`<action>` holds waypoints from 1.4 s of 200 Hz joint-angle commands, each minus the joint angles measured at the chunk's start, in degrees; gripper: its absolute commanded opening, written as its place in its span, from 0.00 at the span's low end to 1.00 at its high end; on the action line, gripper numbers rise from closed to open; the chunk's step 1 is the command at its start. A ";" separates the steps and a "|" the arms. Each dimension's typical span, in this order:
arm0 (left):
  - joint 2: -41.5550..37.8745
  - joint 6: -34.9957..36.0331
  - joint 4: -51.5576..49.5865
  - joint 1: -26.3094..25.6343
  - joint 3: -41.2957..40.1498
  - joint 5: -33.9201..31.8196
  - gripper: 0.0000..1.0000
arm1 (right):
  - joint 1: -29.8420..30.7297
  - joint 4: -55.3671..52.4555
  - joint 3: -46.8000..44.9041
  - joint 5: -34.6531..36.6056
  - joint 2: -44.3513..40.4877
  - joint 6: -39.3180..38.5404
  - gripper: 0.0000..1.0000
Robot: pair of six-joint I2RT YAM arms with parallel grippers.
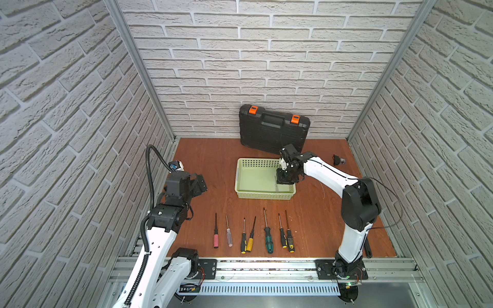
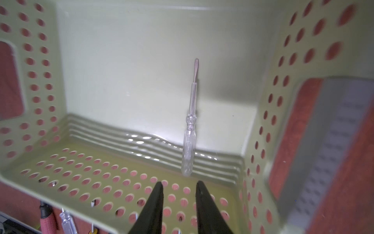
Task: Put the screwdriver in the bin
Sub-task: Place the screwdriver into the bin, then pick up the screwdriver from the bottom-center of the table.
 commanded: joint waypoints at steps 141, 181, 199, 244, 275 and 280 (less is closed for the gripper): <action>15.41 -3.33 -12.19 0.21 9.44 13.53 0.97 | 30.85 -11.67 -33.80 17.80 -41.78 20.54 0.44; 13.96 -5.44 -12.30 0.07 6.48 13.66 0.97 | 37.54 -4.22 -39.66 14.80 -37.15 26.75 0.46; 13.75 -5.62 -12.13 -0.01 5.99 13.78 0.97 | 38.08 -2.03 -39.56 15.23 -34.20 27.14 0.47; 13.23 -5.75 -10.68 -0.10 5.24 15.00 0.97 | 38.03 0.37 -39.80 16.49 -27.54 28.51 0.48; 12.09 -5.75 -10.14 -0.13 4.37 14.96 0.98 | 38.03 1.41 -40.29 17.09 -25.20 29.42 0.48; 11.94 -5.77 -10.18 -0.12 4.27 14.84 0.97 | 38.02 1.55 -40.45 16.98 -24.88 29.50 0.48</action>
